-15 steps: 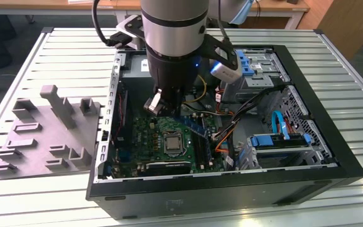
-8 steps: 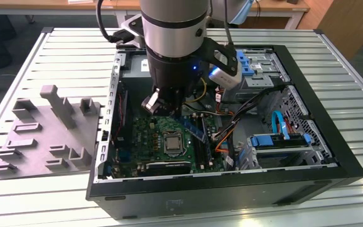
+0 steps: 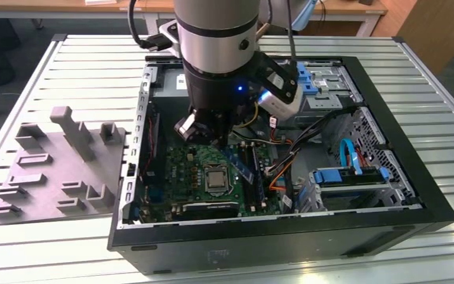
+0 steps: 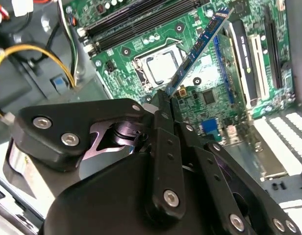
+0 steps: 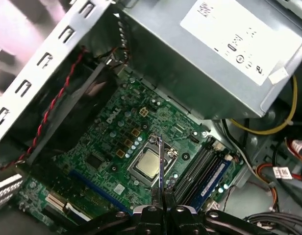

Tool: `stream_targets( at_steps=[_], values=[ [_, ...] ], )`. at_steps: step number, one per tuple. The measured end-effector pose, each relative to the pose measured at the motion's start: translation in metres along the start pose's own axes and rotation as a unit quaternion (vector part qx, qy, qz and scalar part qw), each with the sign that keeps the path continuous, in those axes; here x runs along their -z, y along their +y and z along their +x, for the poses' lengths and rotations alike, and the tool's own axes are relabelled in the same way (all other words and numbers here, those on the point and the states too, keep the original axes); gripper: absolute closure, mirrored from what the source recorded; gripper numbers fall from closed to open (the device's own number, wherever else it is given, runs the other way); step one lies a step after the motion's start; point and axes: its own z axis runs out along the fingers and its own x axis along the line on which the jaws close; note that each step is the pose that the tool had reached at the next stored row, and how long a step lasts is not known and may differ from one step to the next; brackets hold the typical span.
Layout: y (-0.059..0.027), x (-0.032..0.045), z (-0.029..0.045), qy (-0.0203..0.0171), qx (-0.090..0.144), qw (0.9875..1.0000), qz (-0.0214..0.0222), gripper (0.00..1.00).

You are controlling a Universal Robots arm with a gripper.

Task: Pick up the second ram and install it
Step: 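Insert the second ram into the second slot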

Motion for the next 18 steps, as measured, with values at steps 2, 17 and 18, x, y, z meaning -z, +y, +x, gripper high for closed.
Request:
stream_targets(
  at_steps=[2,17,18],
  values=[
    [0.0,-0.0005,0.0,-0.0006,-0.018,0.9998,0.0013,0.87],
    [-0.0001,-0.0042,0.0003,-0.005,-0.154,0.988,0.0113,0.87],
    [-0.0001,-0.0043,0.0003,-0.0052,-0.162,0.9867,0.0119,0.87]
  ],
)
